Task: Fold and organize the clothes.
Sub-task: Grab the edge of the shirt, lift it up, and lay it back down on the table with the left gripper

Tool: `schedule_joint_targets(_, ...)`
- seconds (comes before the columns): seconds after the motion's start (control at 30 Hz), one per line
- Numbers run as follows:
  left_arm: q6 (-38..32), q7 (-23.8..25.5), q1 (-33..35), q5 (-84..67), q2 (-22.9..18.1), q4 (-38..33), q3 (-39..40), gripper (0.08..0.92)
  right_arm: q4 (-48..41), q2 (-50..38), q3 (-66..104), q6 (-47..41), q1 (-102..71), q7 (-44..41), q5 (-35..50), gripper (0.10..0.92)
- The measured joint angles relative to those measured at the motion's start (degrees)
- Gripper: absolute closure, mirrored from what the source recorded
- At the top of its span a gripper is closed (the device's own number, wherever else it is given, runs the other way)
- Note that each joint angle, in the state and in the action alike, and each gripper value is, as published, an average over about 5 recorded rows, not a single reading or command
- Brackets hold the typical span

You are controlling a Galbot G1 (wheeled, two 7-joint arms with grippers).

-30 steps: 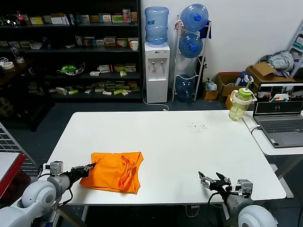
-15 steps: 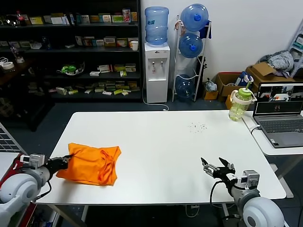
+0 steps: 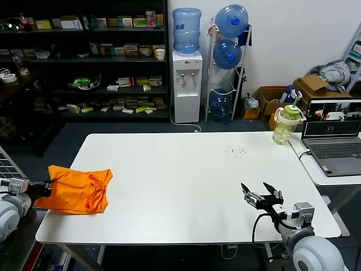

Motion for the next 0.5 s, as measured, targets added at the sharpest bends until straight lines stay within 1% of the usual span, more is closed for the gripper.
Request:
schedule_joint_targets(0.23,1.03,-0.78,-0.33,-1.42,0.25,-1.76,0.69,0.901,0.68,0.74,-0.08,-0.12,-0.82,0.14,-1.03,0.203)
schedule_joint_targets(0.5,1.86,-0.32,-1.73,-2.32,1.09,-4.35,1.95,0.901,1.50,1.54,0.07,-0.26,-1.95,0.42,-2.04,0.203)
